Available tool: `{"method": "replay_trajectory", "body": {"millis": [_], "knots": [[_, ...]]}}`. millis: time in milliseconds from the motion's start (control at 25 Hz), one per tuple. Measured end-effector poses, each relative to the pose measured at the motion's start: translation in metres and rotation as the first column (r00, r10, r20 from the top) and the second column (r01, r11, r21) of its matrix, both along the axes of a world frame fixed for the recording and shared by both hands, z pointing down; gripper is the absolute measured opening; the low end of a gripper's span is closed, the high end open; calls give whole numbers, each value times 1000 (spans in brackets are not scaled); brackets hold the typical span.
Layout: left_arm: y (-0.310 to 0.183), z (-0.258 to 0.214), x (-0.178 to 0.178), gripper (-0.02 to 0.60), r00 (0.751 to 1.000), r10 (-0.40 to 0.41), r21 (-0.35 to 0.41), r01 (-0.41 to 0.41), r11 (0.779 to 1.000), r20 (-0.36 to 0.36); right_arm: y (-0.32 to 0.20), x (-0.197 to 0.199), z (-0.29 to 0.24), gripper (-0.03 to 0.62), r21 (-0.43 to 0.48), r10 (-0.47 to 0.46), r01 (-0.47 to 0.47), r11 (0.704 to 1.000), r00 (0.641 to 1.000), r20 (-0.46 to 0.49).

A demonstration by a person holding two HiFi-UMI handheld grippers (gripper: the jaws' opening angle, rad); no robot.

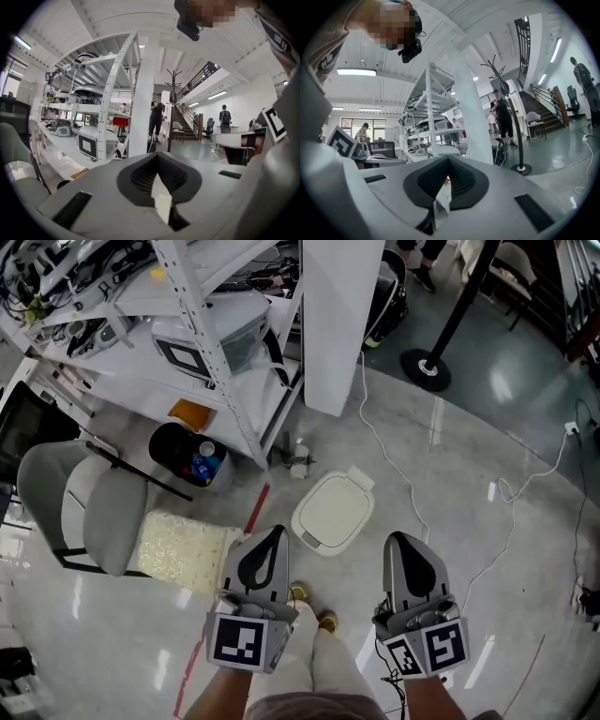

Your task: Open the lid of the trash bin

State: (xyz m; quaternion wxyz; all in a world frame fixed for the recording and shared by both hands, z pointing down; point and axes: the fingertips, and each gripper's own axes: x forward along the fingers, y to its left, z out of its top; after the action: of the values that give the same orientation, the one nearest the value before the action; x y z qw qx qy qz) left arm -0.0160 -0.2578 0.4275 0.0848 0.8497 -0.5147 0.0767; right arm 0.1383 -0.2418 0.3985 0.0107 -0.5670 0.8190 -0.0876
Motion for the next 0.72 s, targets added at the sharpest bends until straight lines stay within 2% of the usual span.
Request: {"method": "replay_trajectory", "body": {"millis": [200, 440, 720], "knots": [[-3, 25, -6, -8, 999, -34, 19, 34, 999, 11, -1, -1, 28, 31, -26, -7, 7, 1000, 1000, -2], [-2, 37, -8, -8, 999, -40, 1, 40, 999, -2, -10, -12, 35, 31, -25, -28, 28, 999, 1000, -3], [-1, 49, -11, -8, 998, -53, -28, 52, 998, -23, -47, -31, 69, 31, -64, -76, 73, 995, 997, -35]]}}
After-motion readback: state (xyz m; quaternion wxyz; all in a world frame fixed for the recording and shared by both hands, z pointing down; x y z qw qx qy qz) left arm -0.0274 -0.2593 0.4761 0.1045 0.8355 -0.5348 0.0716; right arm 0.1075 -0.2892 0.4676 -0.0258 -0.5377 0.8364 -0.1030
